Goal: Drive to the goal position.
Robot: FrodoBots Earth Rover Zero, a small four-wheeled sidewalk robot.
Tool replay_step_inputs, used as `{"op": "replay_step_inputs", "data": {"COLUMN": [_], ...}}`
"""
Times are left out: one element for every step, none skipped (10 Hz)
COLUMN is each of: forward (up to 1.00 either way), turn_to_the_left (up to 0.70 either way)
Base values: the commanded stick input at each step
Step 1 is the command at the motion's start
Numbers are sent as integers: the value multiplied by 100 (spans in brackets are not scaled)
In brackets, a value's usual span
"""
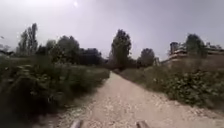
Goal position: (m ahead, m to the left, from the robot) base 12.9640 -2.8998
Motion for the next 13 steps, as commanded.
{"op": "replay_step_inputs", "data": {"forward": [85, 85, 85, 85, 85, 85, 85, 85, 85, 85, 85, 85, 85], "turn_to_the_left": [-34, -34, -32, 0, -18, -33, -34, -34, -20, 0, 0, 0, 0]}}
